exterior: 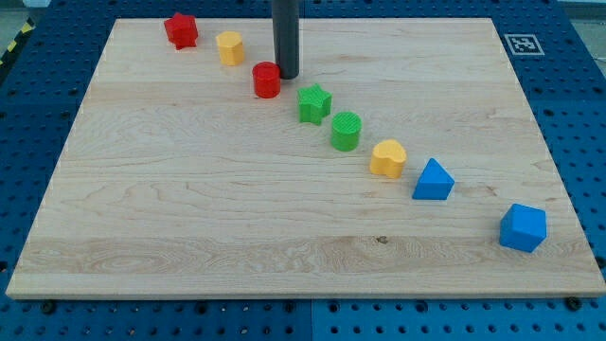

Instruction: Push the yellow hexagon slightly left

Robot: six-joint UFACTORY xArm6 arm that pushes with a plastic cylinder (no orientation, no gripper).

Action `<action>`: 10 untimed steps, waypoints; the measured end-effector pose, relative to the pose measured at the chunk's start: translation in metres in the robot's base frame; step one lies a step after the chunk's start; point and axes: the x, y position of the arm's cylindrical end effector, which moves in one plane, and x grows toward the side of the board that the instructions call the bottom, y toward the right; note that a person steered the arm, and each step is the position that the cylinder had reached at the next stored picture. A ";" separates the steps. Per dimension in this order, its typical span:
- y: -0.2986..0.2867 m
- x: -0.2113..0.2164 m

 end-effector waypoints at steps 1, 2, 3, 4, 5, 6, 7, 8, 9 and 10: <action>-0.002 -0.006; -0.002 -0.038; -0.014 -0.065; -0.035 -0.073; -0.035 -0.071; -0.040 -0.058; -0.053 -0.056; -0.070 -0.056; -0.079 -0.056; -0.081 -0.059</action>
